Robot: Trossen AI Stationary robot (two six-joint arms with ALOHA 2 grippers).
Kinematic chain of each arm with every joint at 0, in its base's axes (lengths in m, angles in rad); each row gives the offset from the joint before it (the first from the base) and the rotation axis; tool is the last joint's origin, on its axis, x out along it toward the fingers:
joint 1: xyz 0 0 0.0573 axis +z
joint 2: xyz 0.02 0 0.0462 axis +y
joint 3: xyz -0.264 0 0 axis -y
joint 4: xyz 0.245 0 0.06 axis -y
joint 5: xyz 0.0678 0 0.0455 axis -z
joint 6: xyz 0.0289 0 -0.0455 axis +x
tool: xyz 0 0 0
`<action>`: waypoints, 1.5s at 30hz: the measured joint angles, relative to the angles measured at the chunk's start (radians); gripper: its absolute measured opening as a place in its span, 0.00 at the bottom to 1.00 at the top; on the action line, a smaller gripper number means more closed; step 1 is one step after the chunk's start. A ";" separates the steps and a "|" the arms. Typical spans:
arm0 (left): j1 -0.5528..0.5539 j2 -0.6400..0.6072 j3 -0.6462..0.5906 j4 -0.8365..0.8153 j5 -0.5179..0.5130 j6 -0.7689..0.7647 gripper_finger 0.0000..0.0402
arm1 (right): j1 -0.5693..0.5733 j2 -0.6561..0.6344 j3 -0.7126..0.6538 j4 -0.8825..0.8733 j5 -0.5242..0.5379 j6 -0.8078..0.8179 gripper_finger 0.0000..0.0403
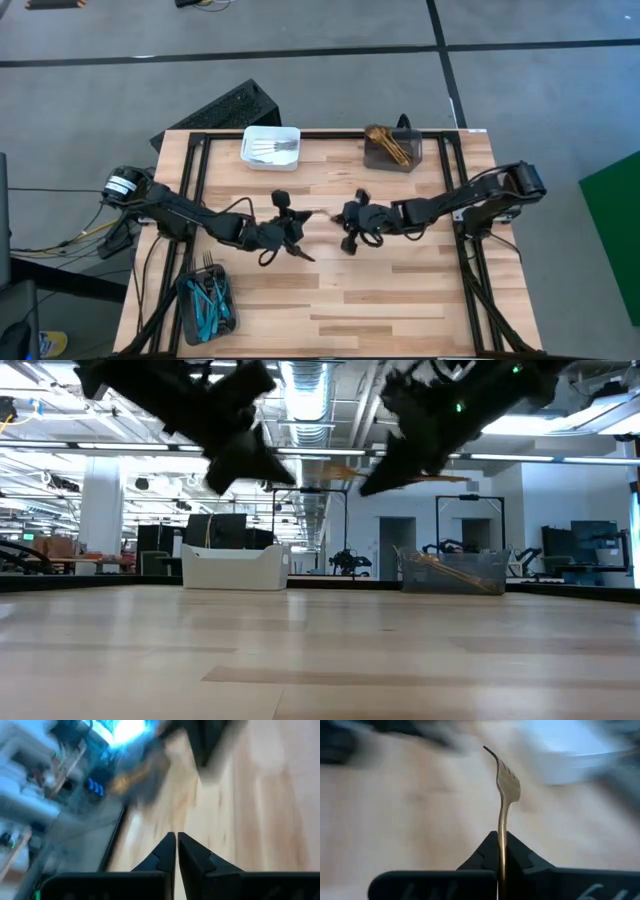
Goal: Sort silverware by color (type)
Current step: Put the gold fork into the top black bin, then return to Home Position
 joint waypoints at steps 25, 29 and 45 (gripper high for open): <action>0.035 0.000 -0.004 -0.180 0.018 -0.167 0.11 | -0.912 -0.165 -0.079 -0.211 -0.367 -0.577 0.12; 0.054 0.000 -0.004 -0.180 0.033 -0.172 0.11 | -0.967 -0.147 -0.079 -0.216 -0.419 -0.541 0.23; 0.170 -0.010 -0.078 0.033 0.350 -0.181 0.11 | -0.666 -0.183 -0.140 0.137 -0.739 -0.126 0.37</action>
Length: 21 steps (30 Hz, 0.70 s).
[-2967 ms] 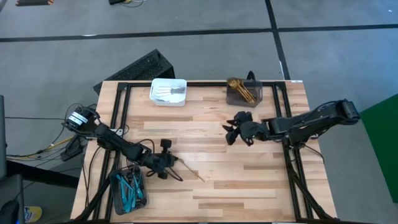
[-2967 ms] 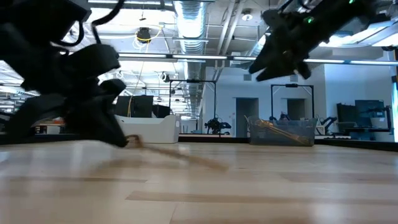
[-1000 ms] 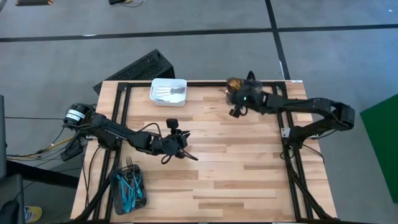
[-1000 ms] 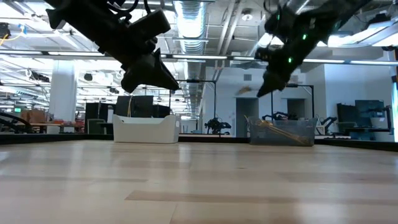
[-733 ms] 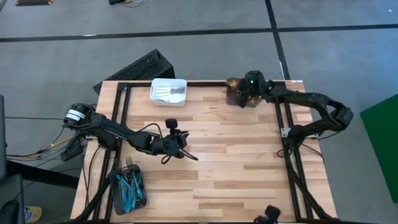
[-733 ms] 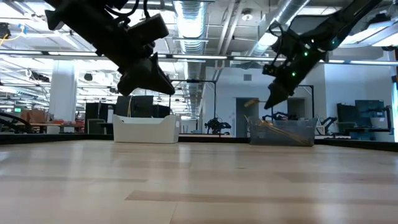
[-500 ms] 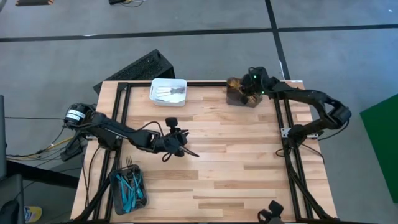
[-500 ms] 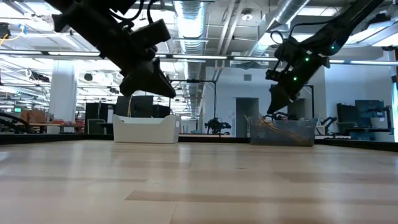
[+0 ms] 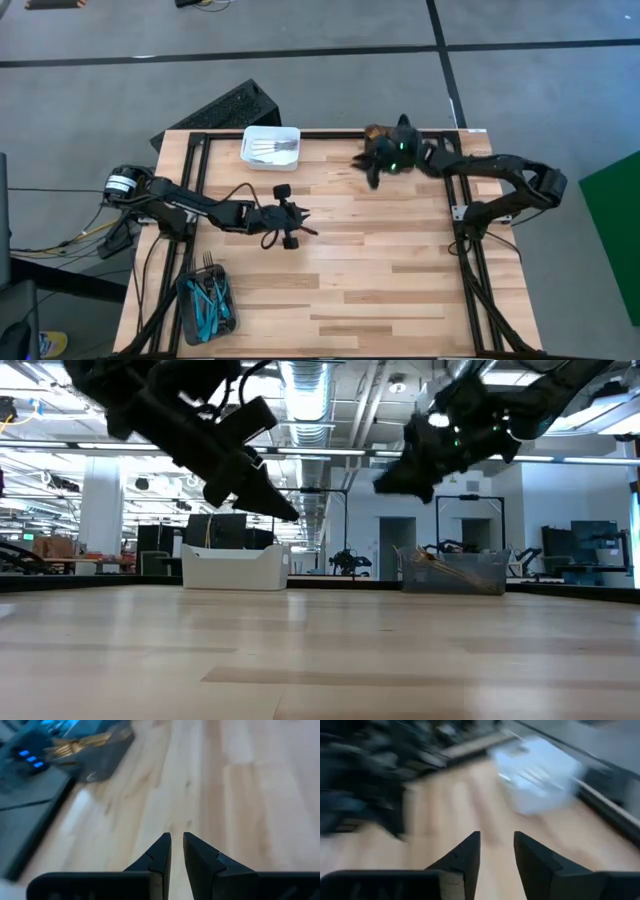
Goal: Sort silverware by color (type)
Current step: Return to Home Position
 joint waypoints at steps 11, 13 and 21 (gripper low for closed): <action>0.074 -0.264 -0.288 0.294 0.140 -0.064 0.11 | 0.438 -0.034 -0.151 0.442 0.291 0.055 0.22; 0.085 -0.381 -0.327 0.295 0.140 -0.064 0.11 | 0.471 -0.070 -0.161 0.431 0.294 0.017 0.16; 0.108 -0.829 -0.426 0.204 0.140 -0.059 0.11 | 0.499 -0.353 -0.164 0.242 0.266 -0.050 0.05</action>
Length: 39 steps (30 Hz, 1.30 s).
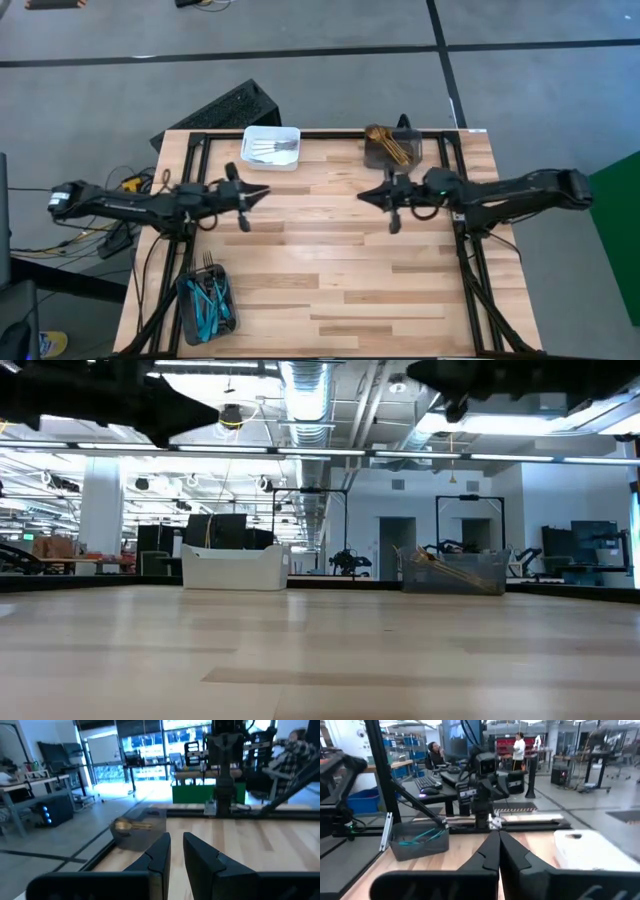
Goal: Sort silverware by color (type)
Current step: Return to Home Position
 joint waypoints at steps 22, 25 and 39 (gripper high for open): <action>-0.120 -0.530 -0.221 -0.237 0.018 -0.200 0.11 | 0.198 -0.150 -0.001 -0.241 0.400 -0.060 0.03; -0.132 -0.538 -0.221 -0.228 0.008 -0.187 0.11 | 0.198 -0.088 -0.001 -0.180 0.412 -0.061 0.03; -0.139 -0.546 -0.221 -0.225 0.018 -0.191 0.11 | 0.163 0.065 -0.001 0.021 0.284 -0.086 0.03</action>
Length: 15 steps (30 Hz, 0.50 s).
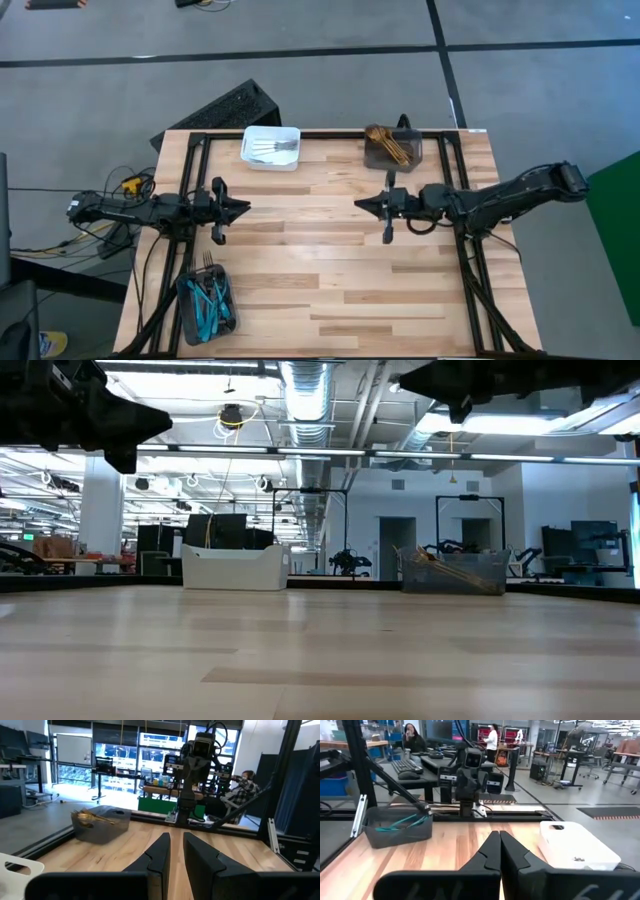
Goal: Sort silverware by color (type)
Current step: Return to Home Position
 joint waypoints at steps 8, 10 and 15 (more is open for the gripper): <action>0.000 0.000 0.000 -0.037 -0.003 0.006 0.11 | -0.023 -0.111 -0.034 -0.065 0.000 0.000 0.03; 0.000 0.001 0.000 -0.048 -0.009 0.006 0.11 | -0.042 -0.148 -0.101 0.005 -0.001 0.005 0.03; 0.000 0.001 0.000 -0.055 -0.014 0.011 0.11 | -0.093 -0.235 -0.290 0.241 -0.020 0.069 0.03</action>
